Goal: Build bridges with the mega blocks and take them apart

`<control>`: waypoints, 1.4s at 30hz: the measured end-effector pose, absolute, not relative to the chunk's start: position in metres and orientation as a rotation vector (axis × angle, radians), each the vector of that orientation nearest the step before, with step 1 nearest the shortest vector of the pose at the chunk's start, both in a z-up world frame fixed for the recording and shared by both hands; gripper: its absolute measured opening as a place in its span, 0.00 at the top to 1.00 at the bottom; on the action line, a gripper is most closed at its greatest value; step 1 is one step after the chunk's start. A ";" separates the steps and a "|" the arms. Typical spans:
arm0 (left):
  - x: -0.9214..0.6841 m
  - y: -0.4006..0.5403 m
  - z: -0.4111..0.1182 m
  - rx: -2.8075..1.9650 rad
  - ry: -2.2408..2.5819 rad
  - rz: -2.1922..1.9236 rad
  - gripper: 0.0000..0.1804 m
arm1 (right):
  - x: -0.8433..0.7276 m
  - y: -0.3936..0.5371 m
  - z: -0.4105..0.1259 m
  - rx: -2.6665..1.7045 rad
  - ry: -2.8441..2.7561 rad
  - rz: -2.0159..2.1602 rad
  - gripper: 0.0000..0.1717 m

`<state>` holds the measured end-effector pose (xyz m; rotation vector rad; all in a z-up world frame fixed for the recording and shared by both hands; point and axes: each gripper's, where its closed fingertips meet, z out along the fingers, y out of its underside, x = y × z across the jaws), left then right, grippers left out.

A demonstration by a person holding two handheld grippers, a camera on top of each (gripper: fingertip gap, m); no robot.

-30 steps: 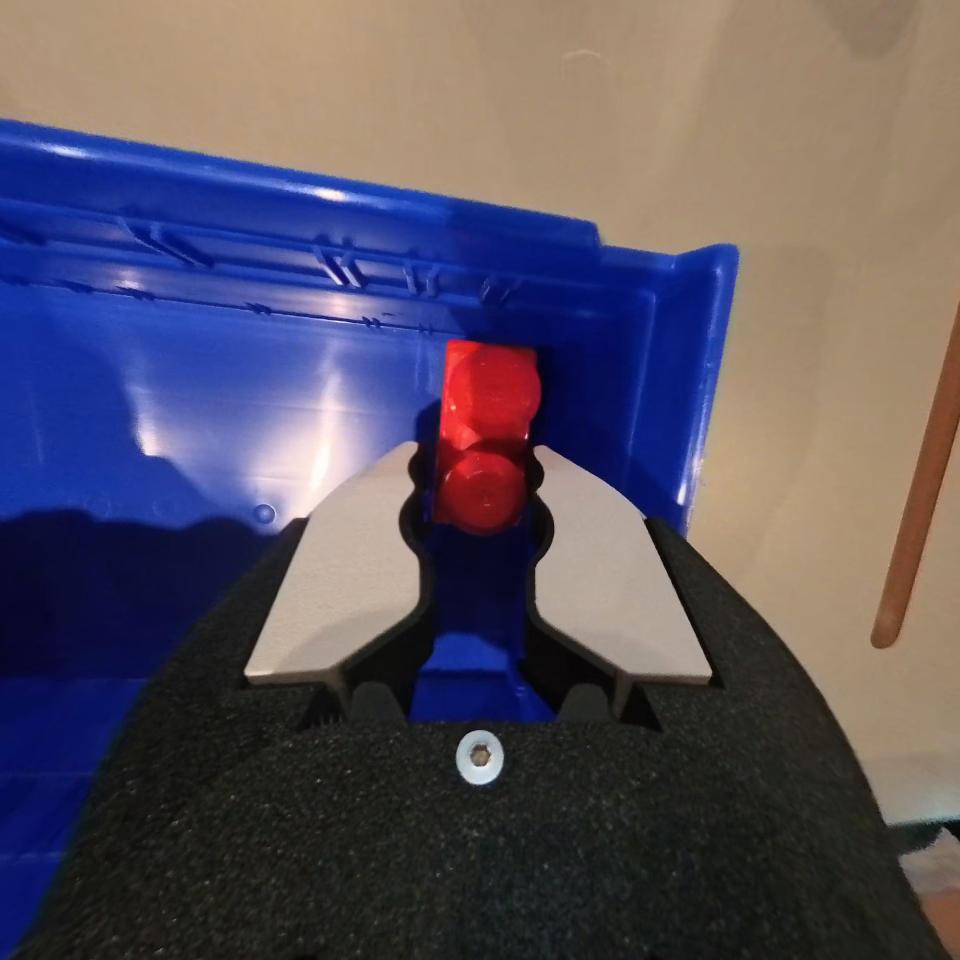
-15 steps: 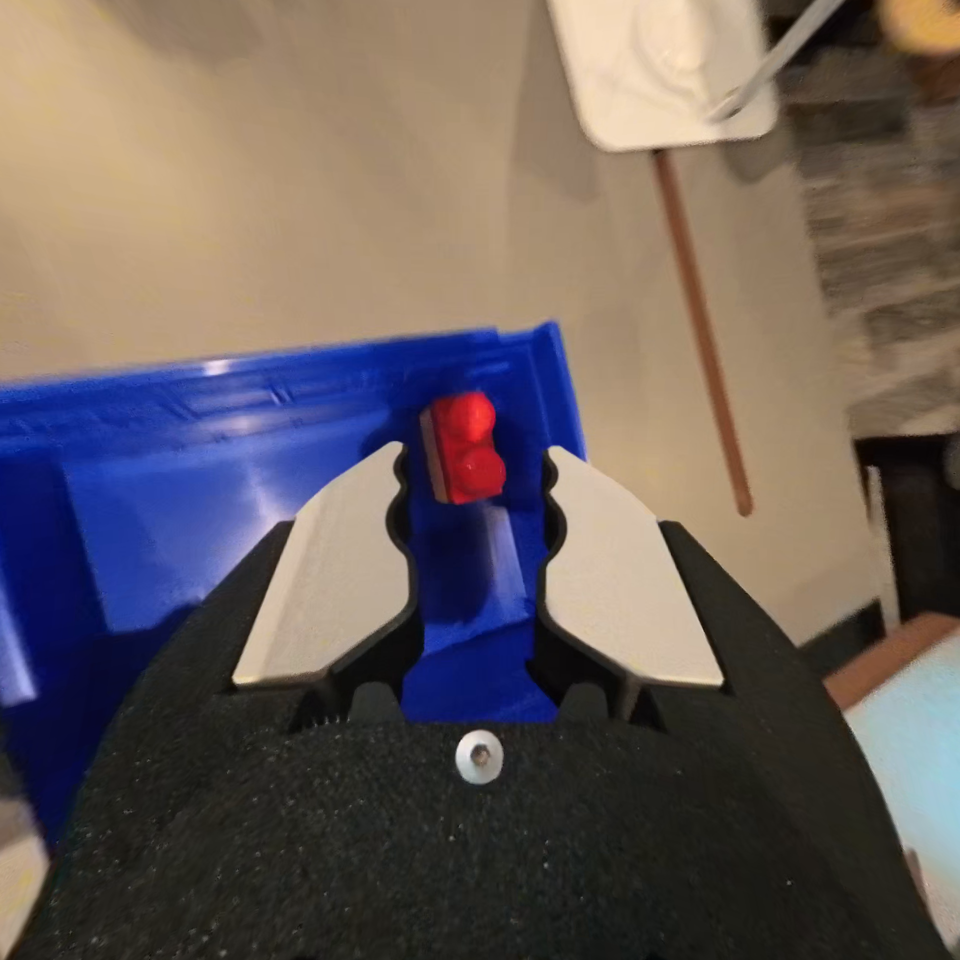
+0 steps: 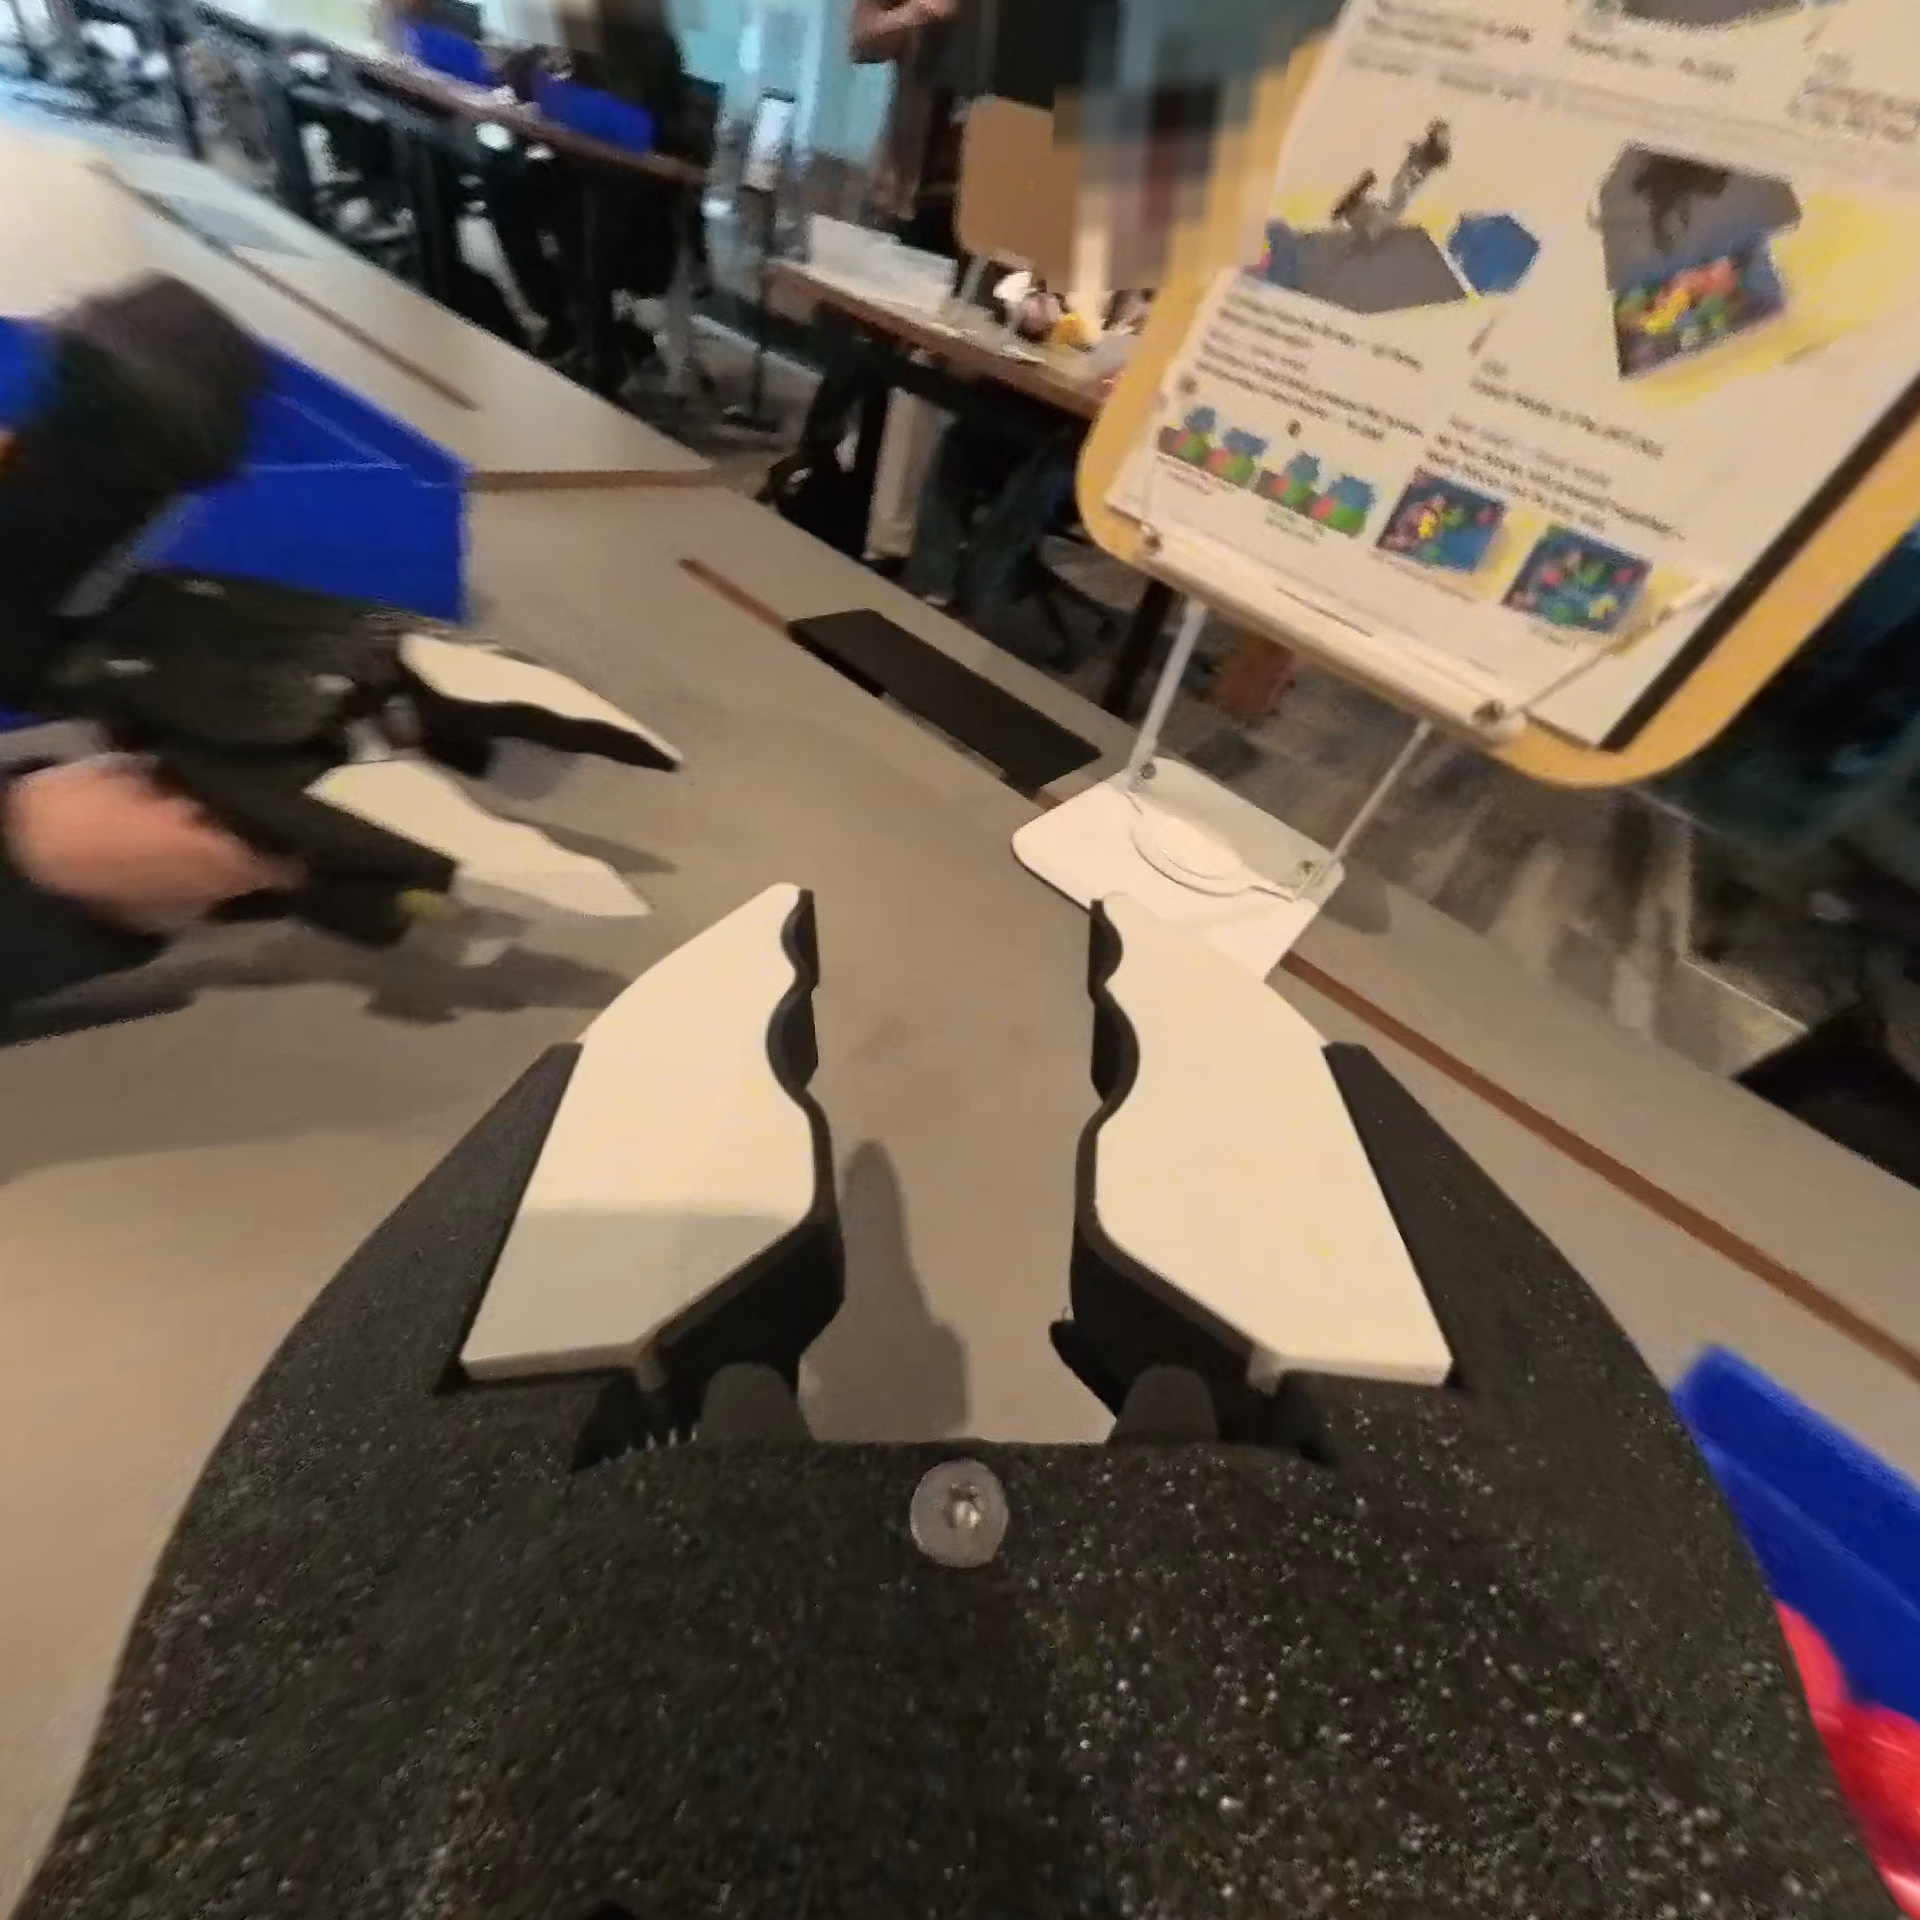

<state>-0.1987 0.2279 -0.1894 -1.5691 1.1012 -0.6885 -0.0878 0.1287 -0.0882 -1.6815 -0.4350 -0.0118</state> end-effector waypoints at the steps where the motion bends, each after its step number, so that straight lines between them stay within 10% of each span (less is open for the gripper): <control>1: -0.202 0.233 -0.193 -1.572 1.096 -0.649 0.59 | -0.086 0.145 -0.103 -1.678 -0.382 -0.017 0.71; 15: -0.214 0.255 -0.206 -1.560 1.043 -0.510 0.60 | -0.077 0.193 -0.164 -1.522 -0.267 -0.201 0.78; 31: -0.481 0.218 -0.105 -1.730 0.552 -0.224 0.71 | -0.066 0.197 -0.172 -1.567 -0.206 -0.172 0.82; 42: -0.595 0.262 -0.195 -2.276 0.718 0.068 0.71 | -0.072 0.197 -0.175 -1.579 -0.241 -0.153 0.82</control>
